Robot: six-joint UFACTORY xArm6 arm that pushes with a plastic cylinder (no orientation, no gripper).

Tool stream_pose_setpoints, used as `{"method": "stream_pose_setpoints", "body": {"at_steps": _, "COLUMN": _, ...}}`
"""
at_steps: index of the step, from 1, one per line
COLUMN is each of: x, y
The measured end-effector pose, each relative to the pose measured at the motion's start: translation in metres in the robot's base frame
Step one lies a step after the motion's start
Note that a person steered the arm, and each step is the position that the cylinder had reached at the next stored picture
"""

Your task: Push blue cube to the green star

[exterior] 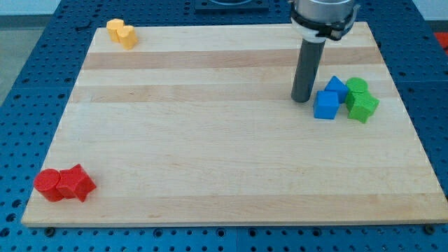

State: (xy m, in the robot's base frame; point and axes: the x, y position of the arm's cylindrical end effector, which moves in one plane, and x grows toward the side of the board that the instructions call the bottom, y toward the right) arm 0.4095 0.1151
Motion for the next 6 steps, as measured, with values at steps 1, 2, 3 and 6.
{"method": "stream_pose_setpoints", "body": {"at_steps": 1, "x": 0.010, "y": -0.001}}
{"method": "stream_pose_setpoints", "body": {"at_steps": 2, "x": 0.010, "y": 0.002}}
{"method": "stream_pose_setpoints", "body": {"at_steps": 3, "x": 0.010, "y": 0.004}}
{"method": "stream_pose_setpoints", "body": {"at_steps": 6, "x": 0.010, "y": 0.018}}
